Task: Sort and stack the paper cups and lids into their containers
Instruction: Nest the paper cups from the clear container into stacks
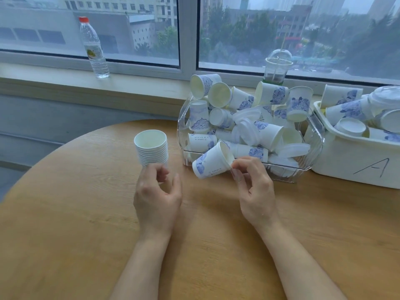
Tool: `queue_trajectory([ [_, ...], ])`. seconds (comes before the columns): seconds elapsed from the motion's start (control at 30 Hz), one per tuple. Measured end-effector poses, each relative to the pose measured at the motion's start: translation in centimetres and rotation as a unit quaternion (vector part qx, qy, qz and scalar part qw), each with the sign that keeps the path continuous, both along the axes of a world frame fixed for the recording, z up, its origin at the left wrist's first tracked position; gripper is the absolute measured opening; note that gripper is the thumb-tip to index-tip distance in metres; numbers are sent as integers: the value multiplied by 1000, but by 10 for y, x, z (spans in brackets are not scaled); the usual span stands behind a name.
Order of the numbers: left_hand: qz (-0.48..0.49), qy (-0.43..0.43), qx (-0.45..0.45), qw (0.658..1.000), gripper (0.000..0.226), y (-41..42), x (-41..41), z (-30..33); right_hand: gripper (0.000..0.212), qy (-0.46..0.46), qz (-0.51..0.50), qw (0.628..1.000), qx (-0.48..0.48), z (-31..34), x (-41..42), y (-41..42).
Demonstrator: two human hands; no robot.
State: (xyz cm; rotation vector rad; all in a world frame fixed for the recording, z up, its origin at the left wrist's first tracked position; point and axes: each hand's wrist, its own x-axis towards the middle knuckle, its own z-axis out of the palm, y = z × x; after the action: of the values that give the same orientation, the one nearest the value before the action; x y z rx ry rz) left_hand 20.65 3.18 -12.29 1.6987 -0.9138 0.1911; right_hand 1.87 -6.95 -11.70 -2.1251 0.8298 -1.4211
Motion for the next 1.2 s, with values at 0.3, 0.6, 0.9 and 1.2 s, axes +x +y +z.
queue_trajectory([
  [0.3, -9, 129, 71, 989, 73, -11, 46, -1, 13, 33, -4, 999, -22, 1, 1, 2],
  [0.6, -42, 121, 75, 989, 69, -62, 63, 1, 10, 47, -8, 998, -36, -2, 7, -3],
  [0.9, -23, 104, 30, 994, 71, -60, 62, -2, 9, 43, -5, 998, -40, -3, 8, -4],
  [1.2, -169, -26, -46, 984, 42, -43, -19, 15, 10, 18, -42, 998, -43, 2, 3, -3],
])
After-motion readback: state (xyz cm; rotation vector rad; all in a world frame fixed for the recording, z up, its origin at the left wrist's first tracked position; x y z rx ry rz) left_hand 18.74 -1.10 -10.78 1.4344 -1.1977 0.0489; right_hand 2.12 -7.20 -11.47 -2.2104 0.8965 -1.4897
